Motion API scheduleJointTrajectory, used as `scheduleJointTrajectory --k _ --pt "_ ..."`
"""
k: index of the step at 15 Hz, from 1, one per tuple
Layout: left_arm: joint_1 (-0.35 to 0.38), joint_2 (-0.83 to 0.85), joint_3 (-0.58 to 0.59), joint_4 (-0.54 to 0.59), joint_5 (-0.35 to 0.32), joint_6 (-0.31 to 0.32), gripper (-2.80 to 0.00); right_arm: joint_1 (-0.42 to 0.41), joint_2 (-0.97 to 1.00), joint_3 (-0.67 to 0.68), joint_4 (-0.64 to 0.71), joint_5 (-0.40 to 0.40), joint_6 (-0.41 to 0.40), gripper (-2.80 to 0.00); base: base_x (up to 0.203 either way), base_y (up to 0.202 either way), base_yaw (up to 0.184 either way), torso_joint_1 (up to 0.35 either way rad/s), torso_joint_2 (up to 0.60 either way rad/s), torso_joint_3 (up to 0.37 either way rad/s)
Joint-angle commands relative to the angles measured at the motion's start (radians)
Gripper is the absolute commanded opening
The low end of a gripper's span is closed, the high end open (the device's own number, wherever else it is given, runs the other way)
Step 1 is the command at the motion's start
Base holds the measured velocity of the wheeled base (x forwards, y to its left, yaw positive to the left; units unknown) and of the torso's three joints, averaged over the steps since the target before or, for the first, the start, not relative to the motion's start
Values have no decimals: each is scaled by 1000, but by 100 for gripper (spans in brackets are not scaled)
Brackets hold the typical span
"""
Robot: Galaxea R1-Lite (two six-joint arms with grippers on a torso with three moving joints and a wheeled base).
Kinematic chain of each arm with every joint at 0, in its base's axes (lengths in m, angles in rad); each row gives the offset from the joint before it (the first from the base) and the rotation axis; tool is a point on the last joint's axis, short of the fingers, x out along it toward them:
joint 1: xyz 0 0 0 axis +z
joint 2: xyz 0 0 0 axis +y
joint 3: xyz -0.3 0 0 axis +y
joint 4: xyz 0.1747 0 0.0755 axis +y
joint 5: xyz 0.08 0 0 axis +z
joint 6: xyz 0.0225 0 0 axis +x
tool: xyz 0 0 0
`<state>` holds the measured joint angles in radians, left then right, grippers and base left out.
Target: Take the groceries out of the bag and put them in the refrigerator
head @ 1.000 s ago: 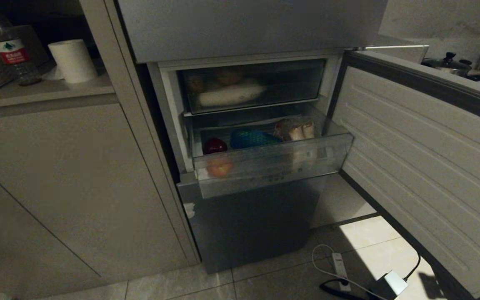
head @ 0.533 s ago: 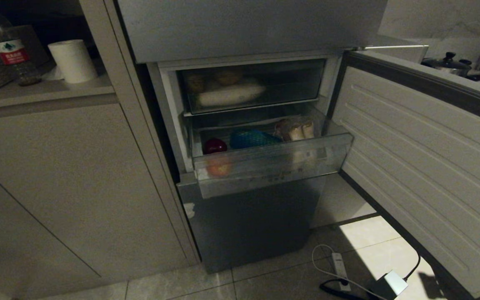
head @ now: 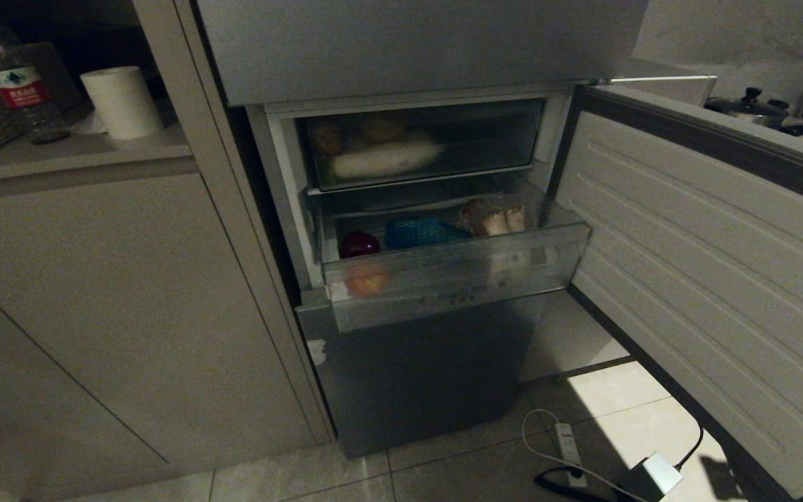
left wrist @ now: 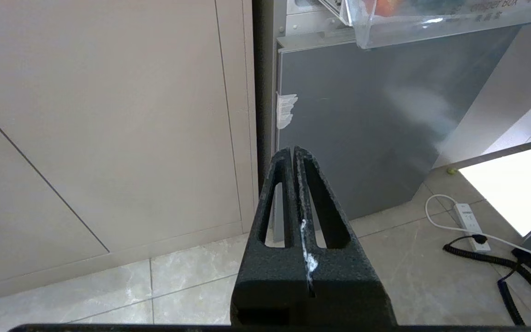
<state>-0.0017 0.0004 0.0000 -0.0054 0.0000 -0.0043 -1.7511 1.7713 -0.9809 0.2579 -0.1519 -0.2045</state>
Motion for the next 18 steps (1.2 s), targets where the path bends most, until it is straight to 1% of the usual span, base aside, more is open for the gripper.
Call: scheduleJointTrajectory --k 1,2,5,7,13,14,16,18 --pt "0 3 0 -1 0 0 -280 -48 5 -8 1 0 -7 -280 0 0 0 0 0 0" --pt "-1 3 0 -1 0 0 -280 -71 11 -11 1 0 -11 -280 0 0 0 0 0 0" --pt "0 4 0 -1 0 0 -280 -144 31 -12 0 0 -67 -280 0 0 0 0 0 0" --pt "0 4 0 -1 0 0 -280 -189 60 -19 -8 0 -86 -280 0 0 0 0 0 0" --pt "0 4 0 -1 0 0 -280 -214 146 -138 -15 1 -68 -280 0 0 0 0 0 0" --pt "-1 4 0 -1 0 0 -280 -214 164 -153 -33 -1 -53 -280 0 0 0 0 0 0" --pt "0 4 0 -1 0 0 -280 -214 202 -155 -120 -41 -45 -280 0 0 0 0 0 0" --pt "-1 4 0 -1 0 0 -280 -215 228 -158 -143 -54 -44 -280 0 0 0 0 0 0"
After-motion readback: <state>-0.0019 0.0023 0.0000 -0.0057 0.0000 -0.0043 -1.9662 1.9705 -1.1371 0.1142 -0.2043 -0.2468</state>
